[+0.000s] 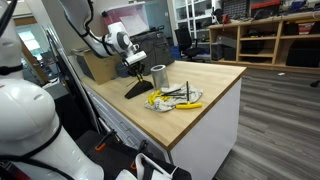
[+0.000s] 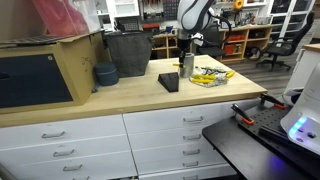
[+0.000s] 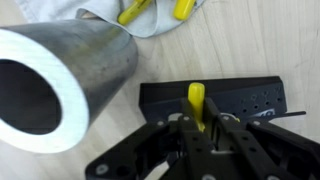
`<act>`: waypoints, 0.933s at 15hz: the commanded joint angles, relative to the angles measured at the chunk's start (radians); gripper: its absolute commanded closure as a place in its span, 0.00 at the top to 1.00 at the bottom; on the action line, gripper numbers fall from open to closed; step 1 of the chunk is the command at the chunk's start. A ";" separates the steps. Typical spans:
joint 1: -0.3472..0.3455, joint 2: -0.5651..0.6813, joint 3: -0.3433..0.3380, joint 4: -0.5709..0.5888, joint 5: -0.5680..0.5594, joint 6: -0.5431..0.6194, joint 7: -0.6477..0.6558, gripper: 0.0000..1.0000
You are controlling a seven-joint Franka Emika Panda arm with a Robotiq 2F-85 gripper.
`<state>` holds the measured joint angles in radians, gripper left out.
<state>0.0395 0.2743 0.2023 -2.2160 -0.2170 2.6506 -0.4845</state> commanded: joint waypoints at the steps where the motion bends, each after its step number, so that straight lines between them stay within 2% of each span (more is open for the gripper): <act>1: -0.010 -0.111 -0.022 -0.011 0.056 0.034 0.041 0.04; 3: 0.010 -0.159 -0.072 0.002 -0.022 0.069 0.112 0.04; 5: 0.024 -0.192 -0.124 0.021 -0.157 0.100 0.206 0.04; 9: 0.033 -0.240 -0.202 0.075 -0.530 0.100 0.469 0.04; 14: 0.033 -0.230 -0.209 0.121 -0.986 0.027 0.826 0.04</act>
<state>0.0519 0.0374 -0.0062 -2.1169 -1.0063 2.7397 0.1701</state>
